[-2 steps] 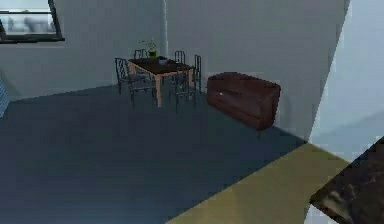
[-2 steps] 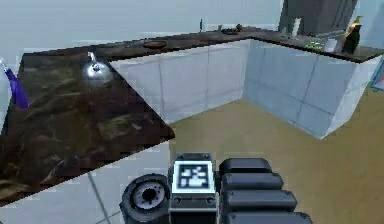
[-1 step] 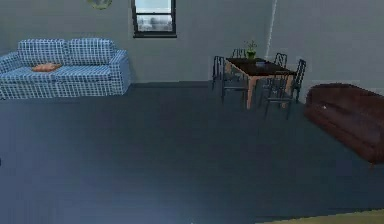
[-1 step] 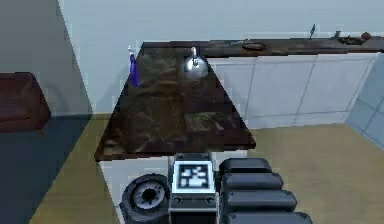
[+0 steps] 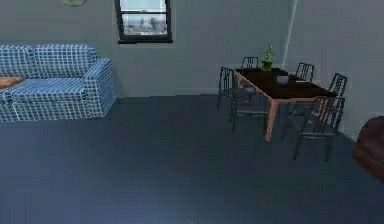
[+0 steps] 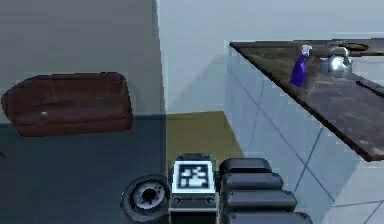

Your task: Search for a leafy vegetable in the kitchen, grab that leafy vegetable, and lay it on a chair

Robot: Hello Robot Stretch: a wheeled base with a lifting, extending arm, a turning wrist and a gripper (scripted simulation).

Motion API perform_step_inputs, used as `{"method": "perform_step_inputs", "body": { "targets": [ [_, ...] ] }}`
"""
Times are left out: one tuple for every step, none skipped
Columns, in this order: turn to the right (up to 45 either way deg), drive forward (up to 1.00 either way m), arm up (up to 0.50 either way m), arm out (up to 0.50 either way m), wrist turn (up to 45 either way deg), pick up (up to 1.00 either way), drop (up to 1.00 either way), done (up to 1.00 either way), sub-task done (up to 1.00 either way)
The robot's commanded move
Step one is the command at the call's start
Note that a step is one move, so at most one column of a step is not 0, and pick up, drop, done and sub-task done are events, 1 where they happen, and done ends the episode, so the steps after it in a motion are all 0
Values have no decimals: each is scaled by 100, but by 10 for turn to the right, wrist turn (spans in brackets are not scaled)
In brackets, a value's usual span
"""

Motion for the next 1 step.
{"method": "perform_step_inputs", "body": {
  "targets": [
    [0,100,0,0,0,0,0,0,0]
  ]
}}
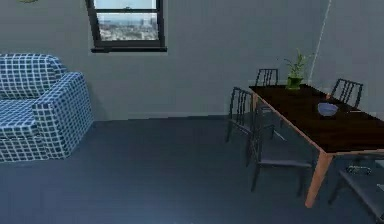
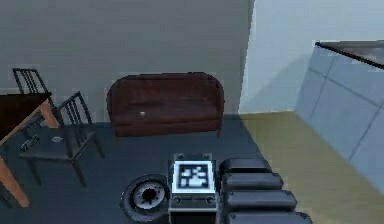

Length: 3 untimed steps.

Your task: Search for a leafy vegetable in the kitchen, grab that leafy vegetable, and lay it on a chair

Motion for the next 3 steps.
{"method": "perform_step_inputs", "body": {
  "targets": [
    [-30,0,0,0,0,0,0,0,0],
    [0,100,0,0,0,0,0,0,0],
    [30,0,0,0,0,0,0,0,0]
  ]
}}
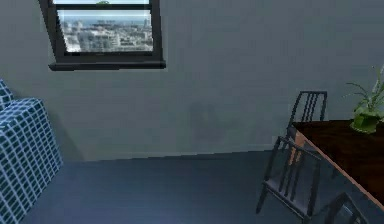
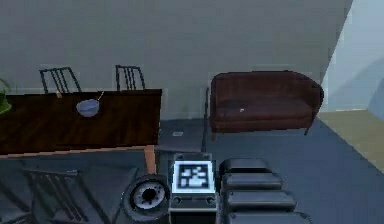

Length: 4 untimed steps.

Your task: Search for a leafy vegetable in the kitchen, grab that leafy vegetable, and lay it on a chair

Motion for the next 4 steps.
{"method": "perform_step_inputs", "body": {
  "targets": [
    [0,45,0,0,0,0,0,0,0],
    [-450,0,0,0,0,0,0,0,0],
    [-450,0,0,0,0,0,0,0,0],
    [-90,0,0,0,0,0,0,0,0]
  ]
}}
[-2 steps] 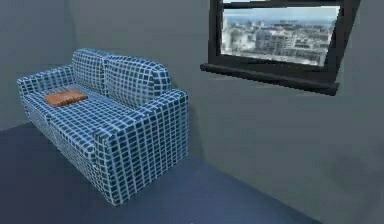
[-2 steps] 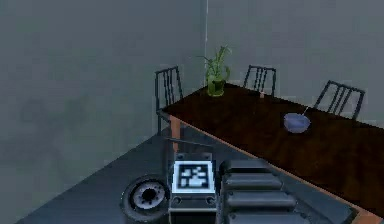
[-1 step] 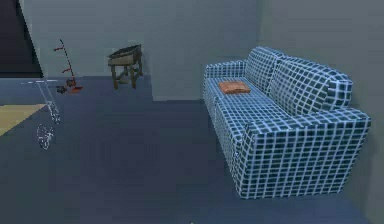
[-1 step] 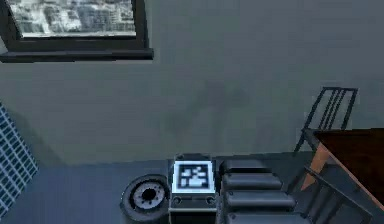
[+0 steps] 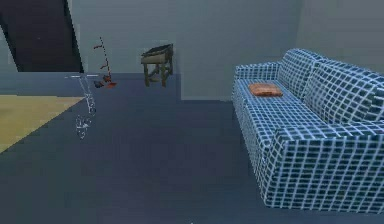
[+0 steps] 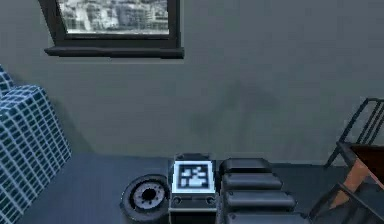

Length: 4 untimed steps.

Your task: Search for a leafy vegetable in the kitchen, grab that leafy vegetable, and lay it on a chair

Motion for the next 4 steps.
{"method": "perform_step_inputs", "body": {
  "targets": [
    [-30,0,0,0,0,0,0,0,0],
    [450,0,0,0,0,0,0,0,0],
    [450,0,0,0,0,0,0,0,0],
    [90,0,0,0,0,0,0,0,0]
  ]
}}
